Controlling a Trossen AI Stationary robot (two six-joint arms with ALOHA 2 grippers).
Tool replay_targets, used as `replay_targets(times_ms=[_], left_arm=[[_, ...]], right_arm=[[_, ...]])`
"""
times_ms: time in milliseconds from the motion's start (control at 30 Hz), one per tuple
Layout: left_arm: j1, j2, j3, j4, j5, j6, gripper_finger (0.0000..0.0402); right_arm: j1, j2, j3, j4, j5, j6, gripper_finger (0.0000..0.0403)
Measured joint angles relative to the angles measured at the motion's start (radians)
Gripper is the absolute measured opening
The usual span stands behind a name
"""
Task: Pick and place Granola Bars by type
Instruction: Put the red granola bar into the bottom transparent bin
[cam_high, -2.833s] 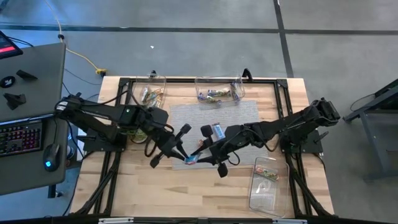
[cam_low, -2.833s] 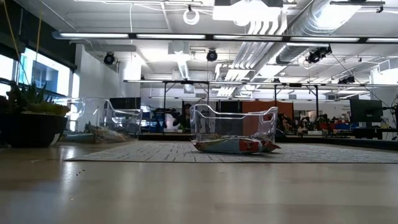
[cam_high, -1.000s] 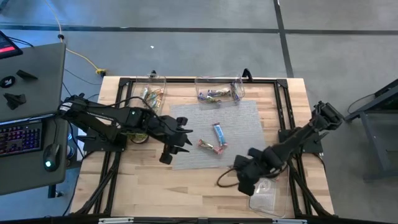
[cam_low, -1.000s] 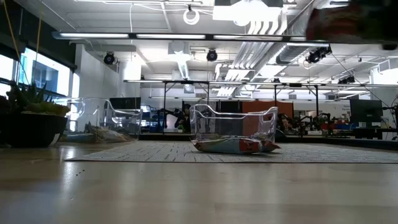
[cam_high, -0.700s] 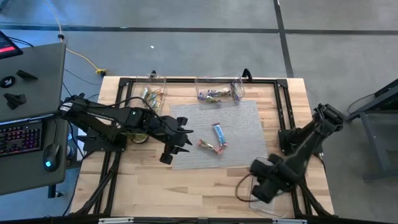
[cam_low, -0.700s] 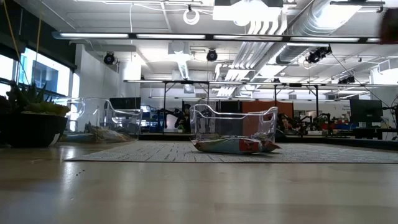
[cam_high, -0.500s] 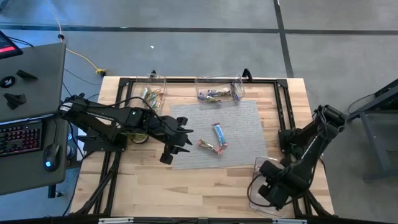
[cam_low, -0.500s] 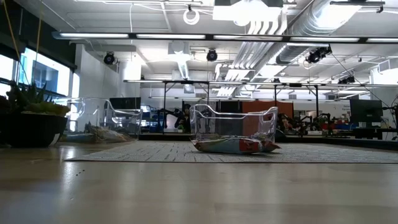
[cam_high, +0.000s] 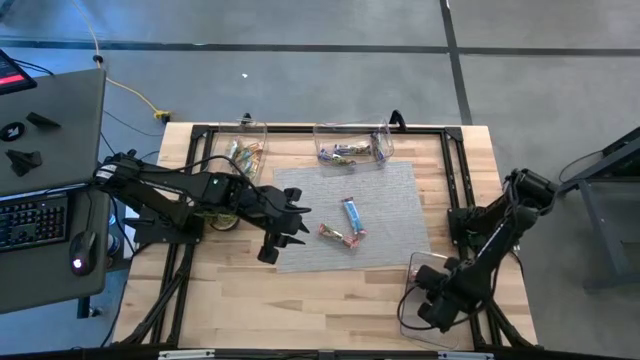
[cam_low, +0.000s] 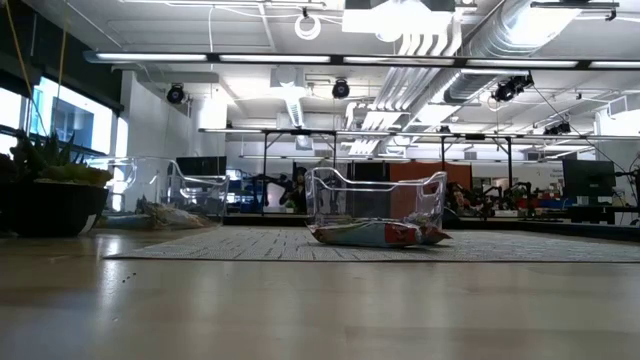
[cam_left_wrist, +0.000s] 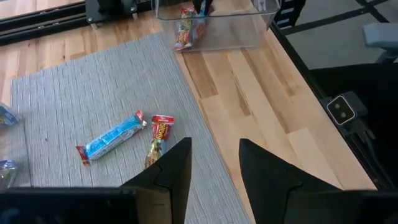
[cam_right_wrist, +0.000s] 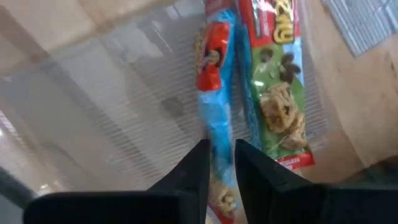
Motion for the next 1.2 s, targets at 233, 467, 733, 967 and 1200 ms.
replay_targets(times_ms=[233,467,733,967,1200], left_arm=[[0.0,0.0,0.0,0.0,0.0,0.0,0.0127],[0.0,0.0,0.0,0.0,-0.046,0.0,0.0127],[0.0,0.014,0.0,0.001,-0.078,0.0,0.0127],[0.0,0.138,0.0,-0.013,-0.069,-0.017,0.0127],[0.0,0.299,-0.001,0.004,-0.075,-0.034,0.0127]], right_arm=[[-0.002,0.0,-0.047,0.026,-0.088,0.003,0.0062],[-0.03,0.0,0.03,-0.041,-0.163,-0.032,0.005],[-0.066,0.0,0.283,-0.253,0.164,-0.223,0.0047],[-0.068,0.0,0.36,-0.153,0.835,-0.615,0.0048],[-0.1,0.0,0.359,0.067,1.181,-1.165,0.0043]])
